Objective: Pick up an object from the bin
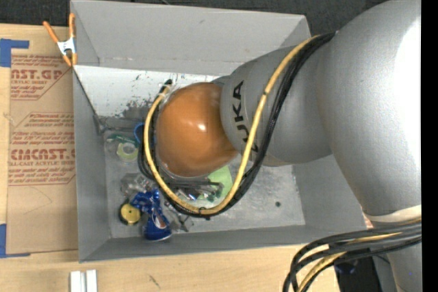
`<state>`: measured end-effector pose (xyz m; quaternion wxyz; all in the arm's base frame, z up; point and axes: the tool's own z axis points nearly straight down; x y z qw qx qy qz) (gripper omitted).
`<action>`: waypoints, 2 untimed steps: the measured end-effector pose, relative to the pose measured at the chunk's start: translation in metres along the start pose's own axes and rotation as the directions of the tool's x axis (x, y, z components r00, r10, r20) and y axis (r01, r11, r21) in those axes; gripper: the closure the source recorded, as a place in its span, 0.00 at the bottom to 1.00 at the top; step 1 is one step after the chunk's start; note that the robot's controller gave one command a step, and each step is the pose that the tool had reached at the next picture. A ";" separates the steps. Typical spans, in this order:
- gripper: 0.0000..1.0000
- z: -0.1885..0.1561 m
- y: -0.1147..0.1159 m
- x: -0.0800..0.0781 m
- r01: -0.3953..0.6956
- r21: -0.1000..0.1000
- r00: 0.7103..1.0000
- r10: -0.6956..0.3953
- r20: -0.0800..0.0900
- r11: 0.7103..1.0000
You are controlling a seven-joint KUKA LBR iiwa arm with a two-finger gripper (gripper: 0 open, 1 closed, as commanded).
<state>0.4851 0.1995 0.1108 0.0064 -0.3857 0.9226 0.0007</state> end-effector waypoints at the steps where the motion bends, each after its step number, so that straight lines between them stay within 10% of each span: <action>1: 0.00 0.032 -0.015 -0.015 0.302 0.010 0.953 -0.302 0.008 0.953; 2: 0.00 0.029 -0.016 -0.018 0.300 0.015 0.954 -0.300 0.014 0.954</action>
Offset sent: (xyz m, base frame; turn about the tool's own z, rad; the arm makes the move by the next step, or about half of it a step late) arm 0.0130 -0.0021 -0.0408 -0.3116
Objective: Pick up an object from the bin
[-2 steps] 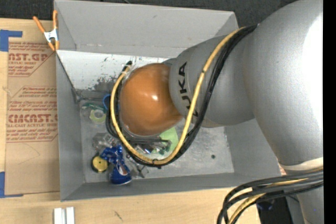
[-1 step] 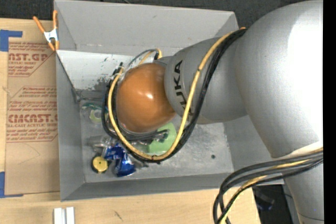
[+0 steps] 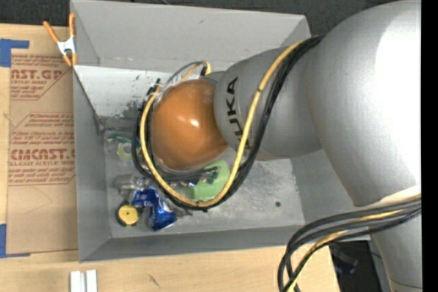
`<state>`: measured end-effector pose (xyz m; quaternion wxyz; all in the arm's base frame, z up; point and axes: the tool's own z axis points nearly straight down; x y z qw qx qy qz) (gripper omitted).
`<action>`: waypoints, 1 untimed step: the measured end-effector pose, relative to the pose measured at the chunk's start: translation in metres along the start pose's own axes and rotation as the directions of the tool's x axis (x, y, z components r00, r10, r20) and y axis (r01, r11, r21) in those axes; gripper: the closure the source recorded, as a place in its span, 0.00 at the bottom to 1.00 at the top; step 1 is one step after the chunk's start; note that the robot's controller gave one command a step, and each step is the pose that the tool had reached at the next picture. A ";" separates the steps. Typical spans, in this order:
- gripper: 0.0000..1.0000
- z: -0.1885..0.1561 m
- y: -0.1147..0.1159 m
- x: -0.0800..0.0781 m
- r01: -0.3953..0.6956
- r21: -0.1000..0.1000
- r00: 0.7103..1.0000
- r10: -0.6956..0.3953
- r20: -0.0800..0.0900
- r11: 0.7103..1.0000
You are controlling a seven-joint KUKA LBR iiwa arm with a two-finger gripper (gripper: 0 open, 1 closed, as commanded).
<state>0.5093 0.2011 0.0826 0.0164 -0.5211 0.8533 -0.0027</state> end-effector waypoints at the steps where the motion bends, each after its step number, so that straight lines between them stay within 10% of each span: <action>1: 1.00 -0.002 -0.001 -0.001 -0.001 0.002 1.000 0.001 0.003 1.000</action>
Offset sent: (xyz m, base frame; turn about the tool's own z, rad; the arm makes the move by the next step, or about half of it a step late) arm 0.0000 0.0000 0.0000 0.0000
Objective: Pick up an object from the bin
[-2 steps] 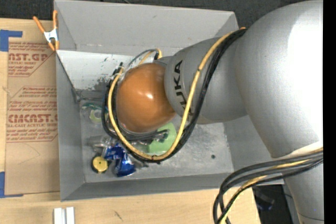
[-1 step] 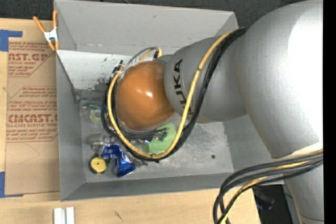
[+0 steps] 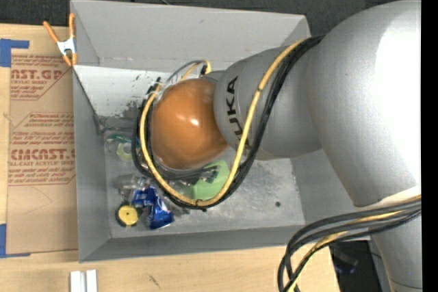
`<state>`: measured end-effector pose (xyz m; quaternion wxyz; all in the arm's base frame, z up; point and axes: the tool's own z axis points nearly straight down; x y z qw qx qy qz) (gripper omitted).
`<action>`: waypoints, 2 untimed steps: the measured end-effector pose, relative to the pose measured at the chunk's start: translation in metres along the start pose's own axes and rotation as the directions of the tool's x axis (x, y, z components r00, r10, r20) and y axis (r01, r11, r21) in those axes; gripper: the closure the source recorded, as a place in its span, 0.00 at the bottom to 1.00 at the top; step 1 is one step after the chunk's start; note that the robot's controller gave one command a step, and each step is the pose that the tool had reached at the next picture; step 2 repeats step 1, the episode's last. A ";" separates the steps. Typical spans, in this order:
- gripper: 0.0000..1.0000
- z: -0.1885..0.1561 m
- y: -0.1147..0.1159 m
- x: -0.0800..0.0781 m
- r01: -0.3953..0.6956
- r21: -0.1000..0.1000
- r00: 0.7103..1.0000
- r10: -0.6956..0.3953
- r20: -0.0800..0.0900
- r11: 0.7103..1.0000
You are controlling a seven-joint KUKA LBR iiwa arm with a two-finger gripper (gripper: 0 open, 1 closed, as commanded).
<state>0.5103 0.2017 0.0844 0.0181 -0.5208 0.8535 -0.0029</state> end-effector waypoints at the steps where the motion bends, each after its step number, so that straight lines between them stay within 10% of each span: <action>1: 1.00 -0.019 -0.002 -0.003 -0.002 -0.020 1.000 0.002 -0.021 1.000; 2: 1.00 -0.019 -0.002 -0.003 -0.002 -0.020 1.000 0.002 -0.021 1.000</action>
Offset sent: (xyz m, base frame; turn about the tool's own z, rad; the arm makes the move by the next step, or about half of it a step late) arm 0.0002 -0.0001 0.0166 0.0003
